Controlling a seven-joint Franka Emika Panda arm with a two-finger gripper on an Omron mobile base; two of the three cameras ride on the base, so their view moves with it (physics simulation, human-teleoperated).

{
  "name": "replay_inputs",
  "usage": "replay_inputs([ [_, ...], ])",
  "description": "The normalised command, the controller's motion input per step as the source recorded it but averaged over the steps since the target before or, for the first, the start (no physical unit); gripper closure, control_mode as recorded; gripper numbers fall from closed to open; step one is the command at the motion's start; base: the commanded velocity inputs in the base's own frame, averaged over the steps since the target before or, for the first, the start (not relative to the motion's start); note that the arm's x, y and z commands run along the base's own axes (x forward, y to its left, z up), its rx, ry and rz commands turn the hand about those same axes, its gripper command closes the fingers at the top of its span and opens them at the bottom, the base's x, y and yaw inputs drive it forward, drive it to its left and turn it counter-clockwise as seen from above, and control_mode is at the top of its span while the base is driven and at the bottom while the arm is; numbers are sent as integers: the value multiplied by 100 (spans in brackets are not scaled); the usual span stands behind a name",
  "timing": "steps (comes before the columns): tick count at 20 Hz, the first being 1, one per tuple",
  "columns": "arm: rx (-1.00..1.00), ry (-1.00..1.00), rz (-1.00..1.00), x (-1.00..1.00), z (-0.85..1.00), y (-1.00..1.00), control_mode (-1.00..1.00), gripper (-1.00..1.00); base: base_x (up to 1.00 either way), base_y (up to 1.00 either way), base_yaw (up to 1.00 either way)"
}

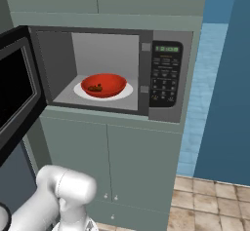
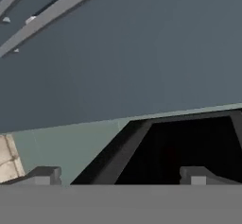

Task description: Remove the peach from the bowl and place it on the small plate. Then place the bowl with only the chicken drumstick in the microwave, close the door, and press the start button to microwave the chicken drumstick.

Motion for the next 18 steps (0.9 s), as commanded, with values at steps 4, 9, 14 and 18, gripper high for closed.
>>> replay_inputs([
  [4,-4,11,0,100,-44,-4,-100,-100,0,0,0],
  [9,0,11,0,100,-42,-22,-100,-100,0,0,0],
  [14,0,0,0,40,-3,-57,-100,-100,0,0,0],
  [18,0,-11,0,0,22,-95,-100,-100,0,0,0],
])
